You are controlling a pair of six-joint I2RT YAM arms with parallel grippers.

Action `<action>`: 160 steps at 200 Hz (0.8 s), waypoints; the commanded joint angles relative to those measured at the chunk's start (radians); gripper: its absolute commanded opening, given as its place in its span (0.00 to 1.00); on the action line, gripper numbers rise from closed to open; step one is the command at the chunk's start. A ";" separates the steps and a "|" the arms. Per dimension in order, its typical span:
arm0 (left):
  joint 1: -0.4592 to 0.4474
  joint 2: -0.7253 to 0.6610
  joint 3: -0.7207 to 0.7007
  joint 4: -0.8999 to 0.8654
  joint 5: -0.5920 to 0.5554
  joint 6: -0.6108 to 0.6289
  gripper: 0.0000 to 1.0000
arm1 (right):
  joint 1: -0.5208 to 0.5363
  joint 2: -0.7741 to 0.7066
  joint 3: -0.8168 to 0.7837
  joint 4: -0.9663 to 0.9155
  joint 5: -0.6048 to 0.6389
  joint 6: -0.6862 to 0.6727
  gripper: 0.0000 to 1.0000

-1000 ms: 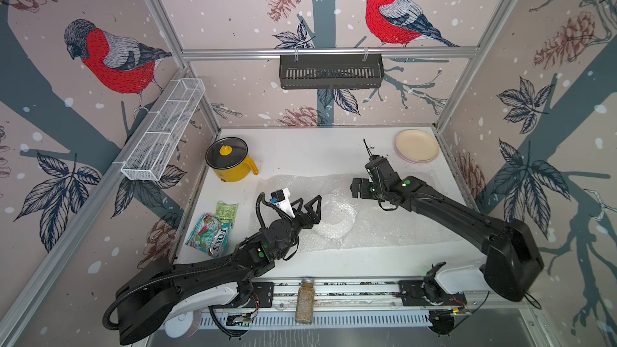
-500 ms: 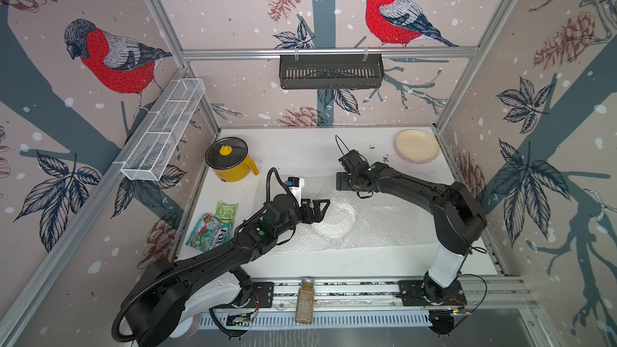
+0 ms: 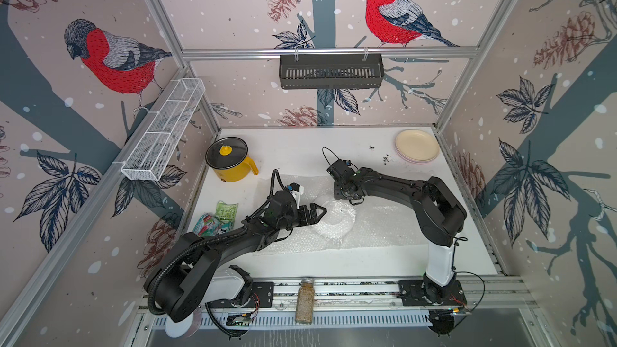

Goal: Unpack dinner plates from bubble wrap
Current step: Unwrap the bubble wrap.

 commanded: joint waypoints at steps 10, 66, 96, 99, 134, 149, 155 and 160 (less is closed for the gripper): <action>0.004 0.061 -0.005 0.040 0.007 -0.015 0.96 | 0.023 -0.034 0.003 -0.039 0.032 0.014 0.40; 0.004 0.103 -0.035 0.074 -0.041 -0.041 0.96 | 0.043 -0.112 -0.016 -0.048 0.012 0.005 0.10; 0.004 0.105 -0.047 0.091 -0.047 -0.057 0.96 | 0.048 -0.135 -0.030 -0.031 -0.035 -0.022 0.09; 0.004 0.105 -0.047 0.091 -0.048 -0.058 0.96 | 0.049 -0.135 -0.030 -0.034 -0.032 -0.024 0.11; 0.004 0.114 -0.048 0.100 -0.044 -0.061 0.96 | 0.048 -0.070 -0.006 -0.055 -0.011 -0.036 0.44; 0.004 0.116 -0.051 0.106 -0.042 -0.064 0.96 | 0.046 -0.046 0.009 -0.059 0.035 -0.016 0.48; 0.004 0.119 -0.051 0.108 -0.042 -0.064 0.96 | 0.042 -0.039 0.009 -0.053 0.054 -0.005 0.50; 0.004 0.119 -0.051 0.108 -0.043 -0.065 0.96 | 0.037 -0.034 0.011 -0.053 0.063 0.002 0.52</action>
